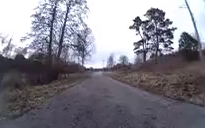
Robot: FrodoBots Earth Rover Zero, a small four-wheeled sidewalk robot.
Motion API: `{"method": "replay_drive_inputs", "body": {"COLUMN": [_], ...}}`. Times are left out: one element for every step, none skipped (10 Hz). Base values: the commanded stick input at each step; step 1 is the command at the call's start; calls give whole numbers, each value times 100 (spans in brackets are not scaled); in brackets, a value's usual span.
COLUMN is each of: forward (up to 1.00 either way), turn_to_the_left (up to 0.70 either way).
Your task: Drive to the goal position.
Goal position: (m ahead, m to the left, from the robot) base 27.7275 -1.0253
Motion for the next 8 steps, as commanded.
{"method": "replay_drive_inputs", "body": {"forward": [50, 50, 50, 50, 50, 50, 50, 50], "turn_to_the_left": [0, 0, 0, 0, 0, 0, 0, 0]}}
